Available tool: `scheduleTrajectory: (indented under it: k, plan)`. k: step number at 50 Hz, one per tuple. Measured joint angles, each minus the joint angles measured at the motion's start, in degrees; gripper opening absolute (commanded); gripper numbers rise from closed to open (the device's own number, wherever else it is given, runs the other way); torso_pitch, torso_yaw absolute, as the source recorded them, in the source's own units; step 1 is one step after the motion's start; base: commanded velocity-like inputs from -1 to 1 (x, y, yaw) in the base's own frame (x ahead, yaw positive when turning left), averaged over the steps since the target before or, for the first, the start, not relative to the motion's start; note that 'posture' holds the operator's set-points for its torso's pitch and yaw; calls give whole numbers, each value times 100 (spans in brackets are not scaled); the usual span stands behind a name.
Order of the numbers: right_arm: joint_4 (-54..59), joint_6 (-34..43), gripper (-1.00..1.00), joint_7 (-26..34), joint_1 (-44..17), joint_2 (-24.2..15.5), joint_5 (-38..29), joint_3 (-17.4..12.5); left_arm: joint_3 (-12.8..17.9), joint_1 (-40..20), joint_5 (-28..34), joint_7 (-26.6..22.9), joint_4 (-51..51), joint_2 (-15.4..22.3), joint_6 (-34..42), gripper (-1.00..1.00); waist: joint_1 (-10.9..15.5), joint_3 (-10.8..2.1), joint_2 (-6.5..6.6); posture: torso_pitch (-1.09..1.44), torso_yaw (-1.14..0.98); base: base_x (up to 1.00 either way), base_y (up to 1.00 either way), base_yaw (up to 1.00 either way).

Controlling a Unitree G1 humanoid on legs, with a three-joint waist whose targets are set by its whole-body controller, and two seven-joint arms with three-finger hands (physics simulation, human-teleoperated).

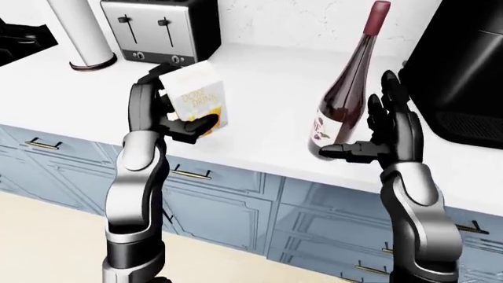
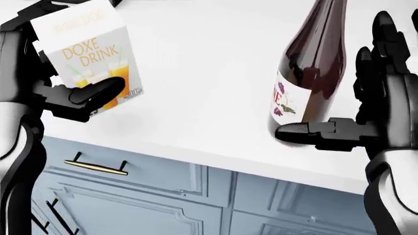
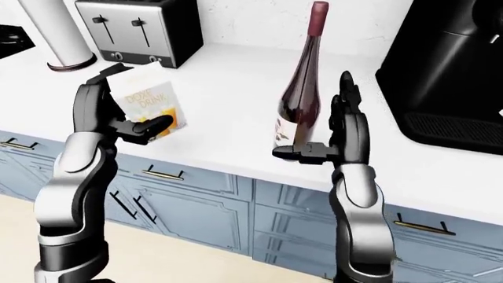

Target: Move the drinks to the dining counter.

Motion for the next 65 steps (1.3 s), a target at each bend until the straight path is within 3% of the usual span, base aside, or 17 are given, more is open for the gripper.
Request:
scheduleTrajectory:
  k: [30, 32, 36, 38, 39, 41, 43, 65]
  plan:
    - [1369, -518, 95, -35, -631, 95, -283, 369, -27, -38, -140, 96, -267, -11, 130, -100, -9, 4, 18, 0, 0, 0, 0, 0]
    - [1409, -517, 73, -28, -654, 109, -308, 397, -21, -40, -145, 92, -281, -9, 128, -100, -8, 5, 25, 0, 0, 0, 0, 0]
    - [1449, -534, 2, -11, -680, 129, -351, 416, -8, -21, -153, 94, -313, -4, 152, -100, -7, 7, 30, 0, 0, 0, 0, 0]
    - [1394, -515, -19, 4, -665, 154, -352, 421, -9, 7, -155, 94, -391, -10, 192, -100, -10, 12, 29, 0, 0, 0, 0, 0]
    - [1385, -514, -46, -3, -667, 156, -365, 417, -18, 12, -158, 91, -420, -15, 205, -100, -7, 12, 28, 0, 0, 0, 0, 0]
    - [1341, -497, -80, -20, -656, 158, -404, 407, -36, 19, -163, 76, -478, -16, 226, -100, -3, 11, 26, 0, 0, 0, 0, 0]
    - [1270, -490, -100, -28, -656, 145, -451, 399, -48, 25, -166, 62, -536, -19, 250, -100, 7, 5, 20, 0, 0, 0, 0, 0]
    - [-111, 958, -100, -8, -640, 127, -163, 388, -50, -6, -103, -11, -726, -22, 414, -100, 4, 103, 64, 0, 0, 0, 0, 0]
